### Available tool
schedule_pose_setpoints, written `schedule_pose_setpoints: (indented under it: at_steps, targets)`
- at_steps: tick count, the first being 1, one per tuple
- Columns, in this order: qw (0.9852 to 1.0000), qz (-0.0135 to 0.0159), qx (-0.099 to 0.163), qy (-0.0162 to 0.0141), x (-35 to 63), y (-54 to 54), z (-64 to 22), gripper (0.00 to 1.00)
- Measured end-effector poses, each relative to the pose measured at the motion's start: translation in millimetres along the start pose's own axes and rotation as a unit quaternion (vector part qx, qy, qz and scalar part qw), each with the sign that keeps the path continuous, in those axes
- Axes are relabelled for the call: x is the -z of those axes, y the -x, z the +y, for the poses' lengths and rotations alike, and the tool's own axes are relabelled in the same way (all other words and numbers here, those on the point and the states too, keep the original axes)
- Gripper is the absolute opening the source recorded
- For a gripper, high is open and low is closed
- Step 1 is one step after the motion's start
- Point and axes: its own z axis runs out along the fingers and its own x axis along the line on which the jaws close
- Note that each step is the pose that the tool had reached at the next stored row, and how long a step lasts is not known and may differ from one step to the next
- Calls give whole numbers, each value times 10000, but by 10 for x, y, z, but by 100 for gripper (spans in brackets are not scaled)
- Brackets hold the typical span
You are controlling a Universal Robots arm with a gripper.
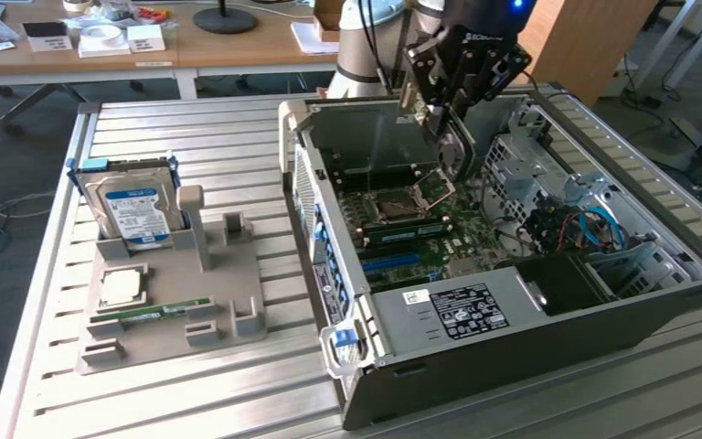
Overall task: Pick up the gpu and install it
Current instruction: 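Pick up the gpu and move the gpu toward the slot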
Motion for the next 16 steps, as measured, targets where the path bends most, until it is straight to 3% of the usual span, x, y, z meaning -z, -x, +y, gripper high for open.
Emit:
schedule_pose_setpoints:
  at_steps: [4,11,16]
  targets:
    - [10000,0,3,0,0,79,1,27]
    - [10000,0,3,0,-2,94,2,27]
    - [10000,0,3,0,-3,233,4,27]
